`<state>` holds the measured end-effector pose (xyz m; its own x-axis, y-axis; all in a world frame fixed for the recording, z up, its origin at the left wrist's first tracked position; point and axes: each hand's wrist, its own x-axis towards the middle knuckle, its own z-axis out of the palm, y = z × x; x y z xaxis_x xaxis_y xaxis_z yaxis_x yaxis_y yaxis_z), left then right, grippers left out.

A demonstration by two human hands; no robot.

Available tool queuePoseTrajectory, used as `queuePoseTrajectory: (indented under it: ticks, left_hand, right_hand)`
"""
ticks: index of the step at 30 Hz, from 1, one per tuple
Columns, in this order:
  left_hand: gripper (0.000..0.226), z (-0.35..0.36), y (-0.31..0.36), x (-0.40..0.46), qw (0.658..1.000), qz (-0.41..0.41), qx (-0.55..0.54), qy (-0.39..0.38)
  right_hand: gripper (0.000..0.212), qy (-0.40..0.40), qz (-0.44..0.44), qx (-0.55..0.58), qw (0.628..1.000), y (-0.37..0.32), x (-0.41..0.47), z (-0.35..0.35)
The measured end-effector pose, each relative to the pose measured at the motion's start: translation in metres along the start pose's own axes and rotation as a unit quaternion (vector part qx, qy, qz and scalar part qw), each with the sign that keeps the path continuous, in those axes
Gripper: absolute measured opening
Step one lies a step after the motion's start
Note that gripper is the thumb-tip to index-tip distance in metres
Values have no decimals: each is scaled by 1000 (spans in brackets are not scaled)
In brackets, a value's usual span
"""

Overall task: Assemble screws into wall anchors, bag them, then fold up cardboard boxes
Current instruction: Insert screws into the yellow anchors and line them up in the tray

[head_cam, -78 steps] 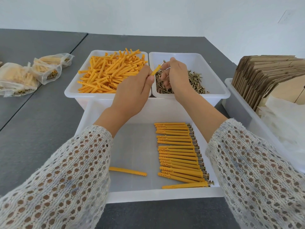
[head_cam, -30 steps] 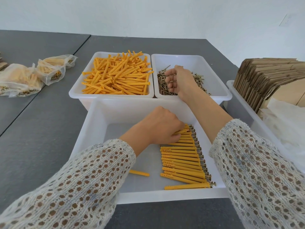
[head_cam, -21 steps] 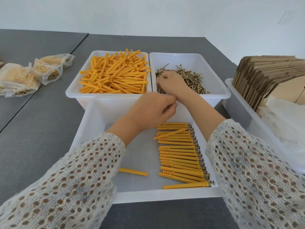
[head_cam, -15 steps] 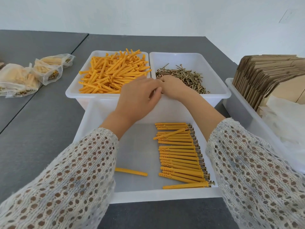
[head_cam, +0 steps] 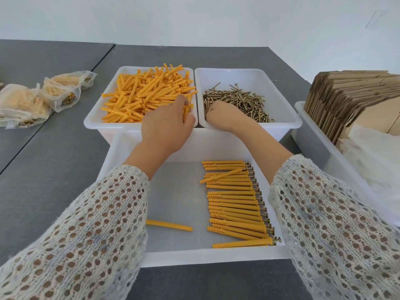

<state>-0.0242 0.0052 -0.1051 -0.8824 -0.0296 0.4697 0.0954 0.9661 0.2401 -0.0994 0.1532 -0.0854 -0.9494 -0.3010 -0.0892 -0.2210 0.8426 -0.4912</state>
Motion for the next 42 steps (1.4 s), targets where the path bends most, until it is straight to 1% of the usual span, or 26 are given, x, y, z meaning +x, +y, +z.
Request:
queuePoseTrajectory:
  ticks: [3,6,8,11,14,19,23,30,32,36,42]
  left_hand:
    - [37,-2,-1,1,1000,-8,-1,-30]
    - [41,-3,-1,3,999,-13,-7,-45]
    - [44,-3,-2,3,998,-13,-11,-54]
    - [45,-3,-2,4,998,-15,-14,-60]
    - [46,-3,-2,4,998,-16,-17,-63]
    - [48,-3,-2,4,998,-20,-16,-65]
    - [50,-3,-3,5,997,-22,-11,-68]
    - [51,-2,-3,6,997,-22,-10,-68]
    - [52,-2,-3,6,998,-21,-8,-67]
    - [49,-3,-3,5,998,-20,-7,-66]
    - [33,-4,-2,2,999,-17,-19,-47]
  right_hand:
    - [36,17,5,-13,1000,0,-1,1]
    - [31,46,25,-46,998,1,-1,3]
    - [29,49,41,-64,996,1,-1,4]
    - [25,38,72,-94,992,0,-3,3]
    - [28,24,82,-102,991,1,-4,1]
    - [29,15,66,-105,992,3,-4,0]
    - [28,-17,61,-103,993,2,-2,-1]
    - [30,-12,61,-107,992,2,-1,-1]
    - [28,1,58,-99,993,3,-1,-1]
    - [30,56,36,-69,995,7,-4,1]
    - [27,95,24,-49,994,8,-5,2]
